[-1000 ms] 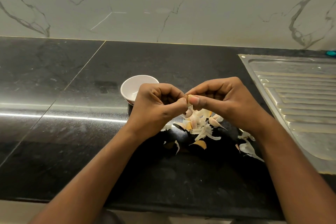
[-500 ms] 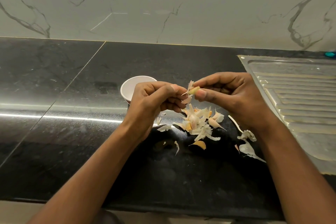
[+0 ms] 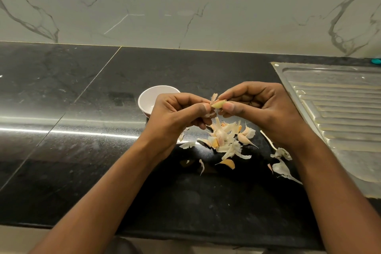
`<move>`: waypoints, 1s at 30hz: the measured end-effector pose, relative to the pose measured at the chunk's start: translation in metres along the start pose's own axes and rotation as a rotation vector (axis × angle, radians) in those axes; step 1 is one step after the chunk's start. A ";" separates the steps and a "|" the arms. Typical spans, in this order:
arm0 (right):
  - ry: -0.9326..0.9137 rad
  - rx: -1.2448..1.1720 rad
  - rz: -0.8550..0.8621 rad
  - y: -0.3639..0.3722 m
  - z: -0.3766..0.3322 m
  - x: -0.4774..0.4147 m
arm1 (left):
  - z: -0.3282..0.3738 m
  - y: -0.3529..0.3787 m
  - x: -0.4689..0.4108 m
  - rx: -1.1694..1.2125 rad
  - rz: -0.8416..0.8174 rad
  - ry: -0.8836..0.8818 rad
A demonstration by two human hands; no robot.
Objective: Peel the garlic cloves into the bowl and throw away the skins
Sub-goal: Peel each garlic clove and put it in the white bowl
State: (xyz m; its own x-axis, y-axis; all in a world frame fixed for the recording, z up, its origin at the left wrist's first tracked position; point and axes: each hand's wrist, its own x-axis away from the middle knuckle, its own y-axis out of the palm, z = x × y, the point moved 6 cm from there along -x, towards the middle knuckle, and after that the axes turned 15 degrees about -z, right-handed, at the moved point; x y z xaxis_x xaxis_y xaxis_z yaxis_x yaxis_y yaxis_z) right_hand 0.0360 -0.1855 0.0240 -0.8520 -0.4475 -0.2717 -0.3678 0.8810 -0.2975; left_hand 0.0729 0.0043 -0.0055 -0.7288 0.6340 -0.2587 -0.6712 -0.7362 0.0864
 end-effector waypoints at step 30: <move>0.046 -0.020 0.099 0.000 0.009 -0.004 | -0.003 0.001 -0.002 -0.059 0.036 -0.007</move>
State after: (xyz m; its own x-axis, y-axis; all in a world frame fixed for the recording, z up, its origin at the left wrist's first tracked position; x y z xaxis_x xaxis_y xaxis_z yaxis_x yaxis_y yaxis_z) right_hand 0.0427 -0.1847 0.0172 -0.9007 -0.3509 -0.2563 -0.2879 0.9236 -0.2530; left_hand 0.0741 0.0022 -0.0076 -0.7530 0.6087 -0.2499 -0.6358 -0.7709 0.0384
